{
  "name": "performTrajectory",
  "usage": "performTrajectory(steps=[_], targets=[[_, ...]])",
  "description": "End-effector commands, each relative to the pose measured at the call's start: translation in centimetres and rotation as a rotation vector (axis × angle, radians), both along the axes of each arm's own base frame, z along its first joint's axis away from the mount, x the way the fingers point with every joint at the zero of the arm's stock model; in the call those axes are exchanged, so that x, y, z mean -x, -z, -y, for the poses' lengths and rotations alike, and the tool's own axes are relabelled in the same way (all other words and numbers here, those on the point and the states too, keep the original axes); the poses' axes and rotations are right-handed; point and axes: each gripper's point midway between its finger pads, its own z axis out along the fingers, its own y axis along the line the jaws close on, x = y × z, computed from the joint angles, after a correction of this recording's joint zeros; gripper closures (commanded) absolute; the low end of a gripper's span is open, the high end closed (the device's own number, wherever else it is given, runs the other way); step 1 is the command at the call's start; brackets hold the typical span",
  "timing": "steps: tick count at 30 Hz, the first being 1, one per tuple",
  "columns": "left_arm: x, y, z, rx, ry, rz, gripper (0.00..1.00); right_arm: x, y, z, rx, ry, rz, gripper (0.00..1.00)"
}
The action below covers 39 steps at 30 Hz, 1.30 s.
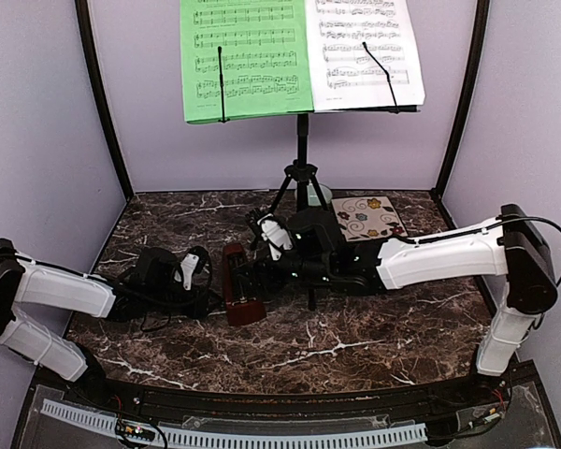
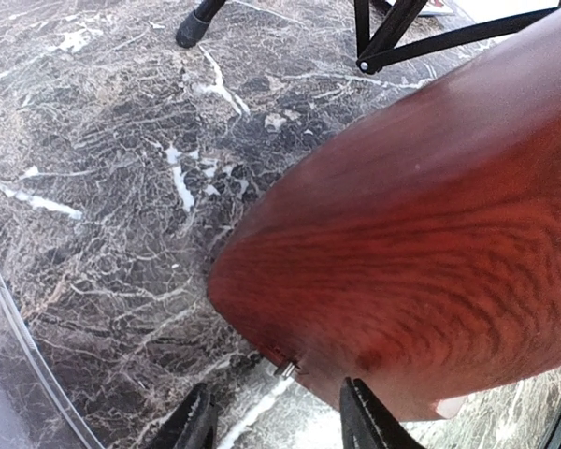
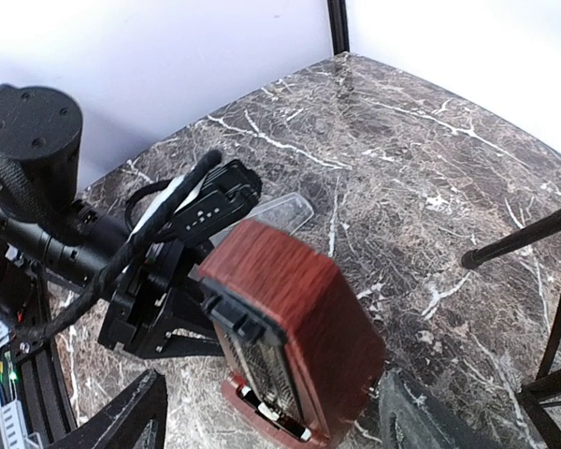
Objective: Set up the instrument practice props
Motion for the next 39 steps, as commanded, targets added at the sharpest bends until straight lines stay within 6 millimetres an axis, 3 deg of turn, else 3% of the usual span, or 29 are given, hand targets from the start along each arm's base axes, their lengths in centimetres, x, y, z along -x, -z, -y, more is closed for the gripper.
performTrajectory(steps=[1, 8, 20, 27, 30, 35, 36, 39], targets=[[-0.4, -1.7, 0.2, 0.024, -0.004, 0.046, 0.53, -1.7, -1.2, -0.5, -0.046, 0.076, 0.003, 0.22], [-0.4, -1.7, 0.2, 0.021, -0.004, 0.049, 0.53, -2.8, -1.1, -0.6, -0.057, 0.103, -0.013, 0.28], [-0.4, -1.7, -0.1, 0.016, -0.009, 0.058, 0.54, -4.0, 0.5, 0.3, -0.037, 0.138, -0.031, 0.48], [-0.5, -1.5, 0.0, 0.009, -0.007, 0.056, 0.54, -3.9, 0.5, 0.9, -0.039, 0.135, -0.031, 0.53], [-0.5, -1.4, 0.1, 0.008, -0.006, 0.053, 0.54, -3.2, 0.4, 0.8, -0.048, 0.093, -0.025, 0.50], [-0.6, -1.5, 0.1, 0.009, -0.005, 0.054, 0.54, -2.5, -0.3, 0.7, -0.066, 0.052, -0.017, 0.36], [-0.6, -1.5, 0.1, 0.008, -0.006, 0.055, 0.54, -2.1, 0.7, 1.1, -0.048, 0.048, -0.028, 0.34], [-0.6, -1.5, 0.1, 0.007, -0.008, 0.056, 0.54, -1.9, 0.7, 1.3, -0.052, 0.049, -0.029, 0.30]])
